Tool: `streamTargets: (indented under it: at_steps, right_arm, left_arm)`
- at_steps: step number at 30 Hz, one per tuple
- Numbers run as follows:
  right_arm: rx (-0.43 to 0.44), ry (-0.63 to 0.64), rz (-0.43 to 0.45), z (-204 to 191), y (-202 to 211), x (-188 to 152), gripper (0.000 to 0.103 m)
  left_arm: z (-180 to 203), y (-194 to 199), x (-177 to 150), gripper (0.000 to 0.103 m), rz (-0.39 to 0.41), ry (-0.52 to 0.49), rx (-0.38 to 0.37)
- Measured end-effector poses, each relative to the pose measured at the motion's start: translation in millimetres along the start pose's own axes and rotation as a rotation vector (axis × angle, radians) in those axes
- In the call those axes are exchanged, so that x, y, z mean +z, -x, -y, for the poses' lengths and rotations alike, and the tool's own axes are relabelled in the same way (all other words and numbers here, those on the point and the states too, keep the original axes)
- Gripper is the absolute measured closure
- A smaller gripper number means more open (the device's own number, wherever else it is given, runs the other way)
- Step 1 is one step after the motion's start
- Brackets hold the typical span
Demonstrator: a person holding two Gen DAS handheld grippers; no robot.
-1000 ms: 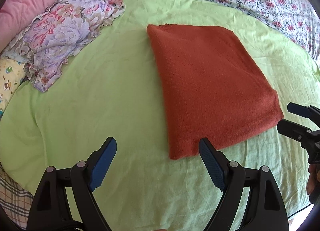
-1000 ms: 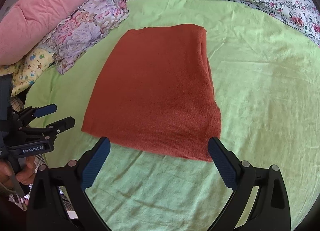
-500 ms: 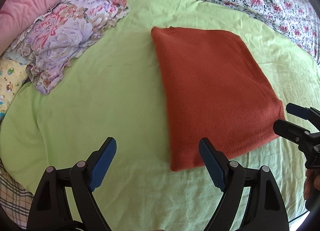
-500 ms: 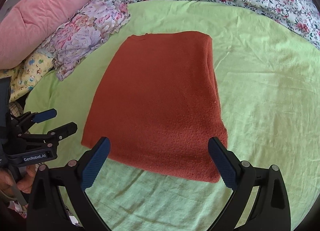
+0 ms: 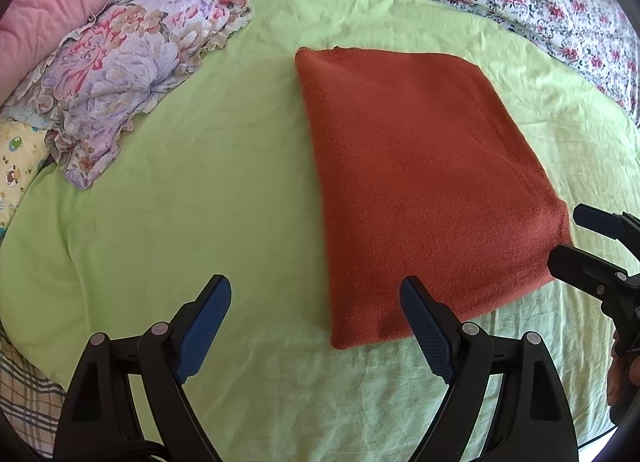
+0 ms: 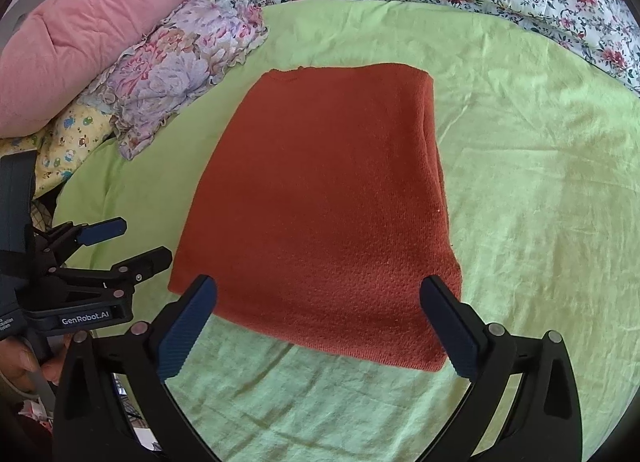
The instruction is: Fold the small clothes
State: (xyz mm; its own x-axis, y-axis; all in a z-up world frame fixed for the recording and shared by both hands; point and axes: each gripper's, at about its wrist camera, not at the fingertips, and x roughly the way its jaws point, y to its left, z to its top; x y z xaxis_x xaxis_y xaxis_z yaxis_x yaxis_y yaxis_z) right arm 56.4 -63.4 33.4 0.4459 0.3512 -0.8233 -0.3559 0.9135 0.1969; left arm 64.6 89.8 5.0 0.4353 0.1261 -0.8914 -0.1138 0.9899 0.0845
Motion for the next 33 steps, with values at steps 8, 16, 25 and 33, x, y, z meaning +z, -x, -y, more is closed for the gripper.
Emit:
streamTargets:
  at_steps: [8, 16, 25, 33]
  right_arm:
    - [0.009, -0.009, 0.004, 4.8, -1.6, 3.8, 0.001]
    - [0.018, -0.014, 0.013, 7.9, -0.3, 10.7, 0.001]
    - [0.023, -0.013, 0.019, 8.5, 0.5, 15.8, 0.001]
    - [0.026, -0.012, 0.017, 6.8, -1.2, 17.6, 0.001]
  left_arm:
    - [1.7, -3.0, 5.2, 0.016, -0.003, -0.006, -0.003]
    - [1.9, -4.6, 10.1, 0.016, 0.001, -0.009, -0.006]
    - [1.3, -5.0, 16.7, 0.016, 0.009, -0.007, -0.010]
    - [1.7, -6.8, 20.1, 0.016, 0.009, -0.004, -0.014]
